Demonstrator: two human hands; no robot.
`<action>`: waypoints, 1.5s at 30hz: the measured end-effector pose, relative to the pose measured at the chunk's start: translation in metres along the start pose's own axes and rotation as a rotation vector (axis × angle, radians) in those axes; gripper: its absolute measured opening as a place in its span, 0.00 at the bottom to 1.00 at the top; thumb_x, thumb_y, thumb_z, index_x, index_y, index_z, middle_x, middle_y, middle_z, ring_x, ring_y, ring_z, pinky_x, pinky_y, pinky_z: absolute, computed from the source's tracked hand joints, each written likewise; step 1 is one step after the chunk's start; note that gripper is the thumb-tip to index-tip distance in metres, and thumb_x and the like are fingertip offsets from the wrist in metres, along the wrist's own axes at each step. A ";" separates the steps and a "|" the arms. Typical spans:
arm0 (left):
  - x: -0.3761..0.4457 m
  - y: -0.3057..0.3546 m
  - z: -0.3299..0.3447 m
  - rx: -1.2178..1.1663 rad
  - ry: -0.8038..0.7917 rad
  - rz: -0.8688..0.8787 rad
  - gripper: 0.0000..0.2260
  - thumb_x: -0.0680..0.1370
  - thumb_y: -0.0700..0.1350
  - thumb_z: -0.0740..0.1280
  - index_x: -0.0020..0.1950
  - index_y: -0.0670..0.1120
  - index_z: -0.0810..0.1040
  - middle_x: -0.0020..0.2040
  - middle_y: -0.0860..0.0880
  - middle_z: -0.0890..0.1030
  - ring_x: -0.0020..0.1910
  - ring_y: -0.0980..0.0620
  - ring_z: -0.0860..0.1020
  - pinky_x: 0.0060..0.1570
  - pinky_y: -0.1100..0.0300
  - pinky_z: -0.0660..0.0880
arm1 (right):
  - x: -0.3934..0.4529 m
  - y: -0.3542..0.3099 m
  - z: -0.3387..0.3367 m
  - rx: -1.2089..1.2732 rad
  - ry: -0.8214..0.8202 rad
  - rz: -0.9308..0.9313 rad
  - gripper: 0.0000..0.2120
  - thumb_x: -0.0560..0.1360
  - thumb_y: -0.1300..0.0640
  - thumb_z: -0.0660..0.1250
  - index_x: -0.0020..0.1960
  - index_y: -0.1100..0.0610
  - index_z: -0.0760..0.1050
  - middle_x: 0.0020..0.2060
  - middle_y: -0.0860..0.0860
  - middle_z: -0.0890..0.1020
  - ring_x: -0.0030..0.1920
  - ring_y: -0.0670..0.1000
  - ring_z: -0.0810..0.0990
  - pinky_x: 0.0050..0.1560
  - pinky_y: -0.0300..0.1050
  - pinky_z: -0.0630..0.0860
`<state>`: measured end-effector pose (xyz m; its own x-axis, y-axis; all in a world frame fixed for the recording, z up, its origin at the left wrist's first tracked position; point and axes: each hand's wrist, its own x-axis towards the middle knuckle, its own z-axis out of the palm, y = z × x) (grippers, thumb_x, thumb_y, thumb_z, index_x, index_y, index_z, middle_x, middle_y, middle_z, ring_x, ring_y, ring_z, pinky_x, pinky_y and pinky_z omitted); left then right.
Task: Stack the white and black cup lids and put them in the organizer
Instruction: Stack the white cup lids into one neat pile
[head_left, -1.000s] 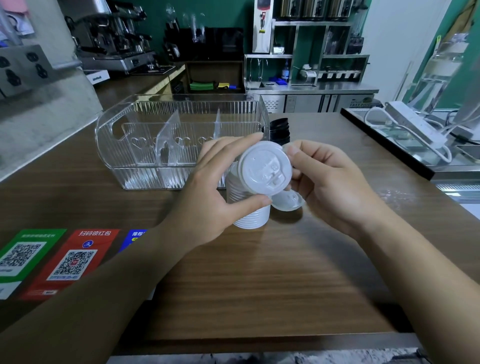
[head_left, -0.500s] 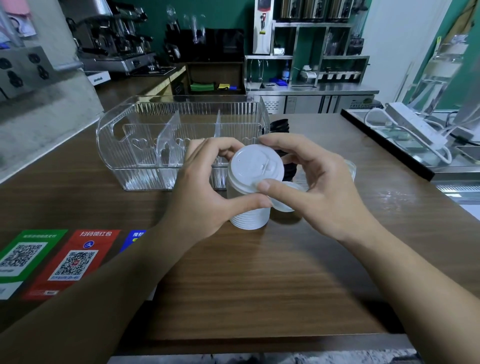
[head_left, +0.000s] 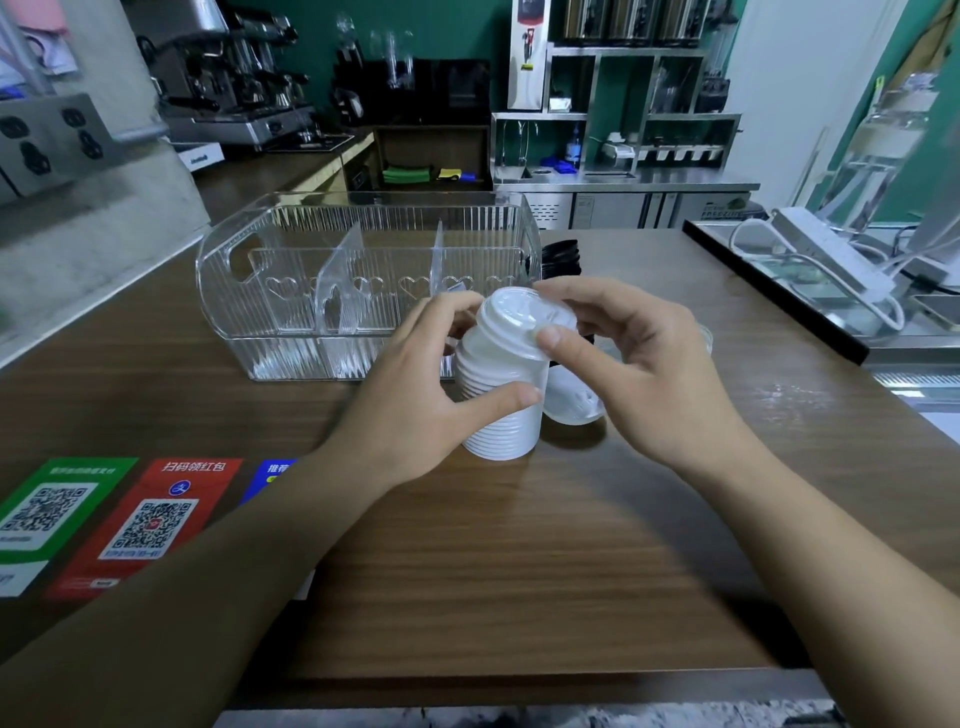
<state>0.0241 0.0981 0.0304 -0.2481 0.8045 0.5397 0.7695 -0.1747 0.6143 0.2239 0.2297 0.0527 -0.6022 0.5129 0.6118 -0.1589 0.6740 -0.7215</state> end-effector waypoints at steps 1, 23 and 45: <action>0.000 -0.002 0.000 0.001 -0.014 -0.014 0.39 0.73 0.72 0.78 0.78 0.55 0.74 0.71 0.60 0.79 0.73 0.59 0.78 0.73 0.54 0.77 | 0.000 0.001 0.001 -0.018 -0.007 0.008 0.15 0.82 0.57 0.76 0.68 0.58 0.83 0.58 0.49 0.89 0.60 0.54 0.87 0.66 0.55 0.81; 0.001 -0.015 0.002 -0.314 -0.167 -0.123 0.44 0.73 0.60 0.86 0.85 0.56 0.72 0.78 0.57 0.81 0.80 0.54 0.78 0.82 0.41 0.74 | -0.002 0.000 -0.003 -0.164 -0.202 0.057 0.19 0.83 0.52 0.75 0.73 0.53 0.81 0.64 0.42 0.87 0.65 0.45 0.85 0.70 0.45 0.79; 0.002 -0.013 -0.007 -0.108 -0.122 -0.027 0.29 0.83 0.58 0.76 0.83 0.54 0.75 0.74 0.59 0.78 0.76 0.56 0.78 0.77 0.56 0.73 | -0.004 0.028 -0.013 -0.754 -0.340 0.068 0.04 0.75 0.49 0.77 0.45 0.48 0.85 0.43 0.44 0.81 0.41 0.48 0.79 0.44 0.50 0.78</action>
<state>0.0090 0.0981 0.0277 -0.1895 0.8715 0.4523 0.6940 -0.2069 0.6896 0.2320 0.2537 0.0347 -0.8146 0.4584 0.3554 0.3808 0.8848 -0.2685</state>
